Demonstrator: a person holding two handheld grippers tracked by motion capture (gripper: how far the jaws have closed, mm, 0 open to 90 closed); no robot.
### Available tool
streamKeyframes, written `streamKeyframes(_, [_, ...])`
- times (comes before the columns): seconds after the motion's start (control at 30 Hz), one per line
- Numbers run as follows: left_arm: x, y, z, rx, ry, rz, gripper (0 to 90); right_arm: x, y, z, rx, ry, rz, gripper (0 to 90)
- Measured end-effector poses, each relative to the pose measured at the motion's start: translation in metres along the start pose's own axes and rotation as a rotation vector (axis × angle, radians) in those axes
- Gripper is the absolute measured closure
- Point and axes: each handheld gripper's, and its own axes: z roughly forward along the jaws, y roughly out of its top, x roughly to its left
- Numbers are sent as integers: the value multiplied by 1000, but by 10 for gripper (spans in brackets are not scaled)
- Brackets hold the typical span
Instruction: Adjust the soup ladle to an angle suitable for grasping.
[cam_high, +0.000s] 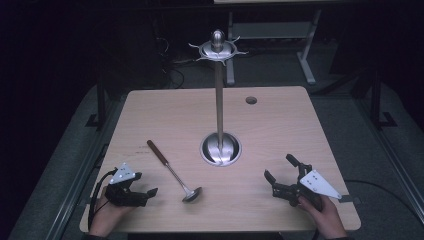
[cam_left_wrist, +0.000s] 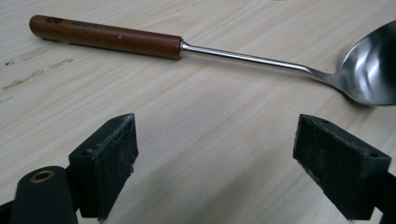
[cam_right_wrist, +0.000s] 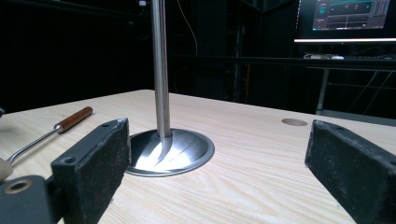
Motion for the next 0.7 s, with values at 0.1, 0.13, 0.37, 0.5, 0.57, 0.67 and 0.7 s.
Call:
streamKeyframes(0.1, [-1,2,0,-2,2,-1,151,0,0,0,0,1,-3,63])
streamKeyframes(0.13, [-1,2,0,-3,4,-2,166,0,0,0,0,2,-3,63])
streamKeyframes(0.37, [0,9,3,-15,17,-18,289,0,0,0,0,4,-4,63])
streamKeyframes(0.5, [2,13,6,-8,22,-15,379,0,0,0,-1,5,-3,63])
streamKeyframes(0.57, [4,15,6,-15,18,-21,424,0,0,0,-1,6,-4,63])
streamKeyframes(0.67, [6,17,7,-17,17,-29,478,0,0,0,0,6,-2,63])
streamKeyframes(0.7, [5,18,7,-25,15,-42,499,-1,0,0,-1,7,-3,63])
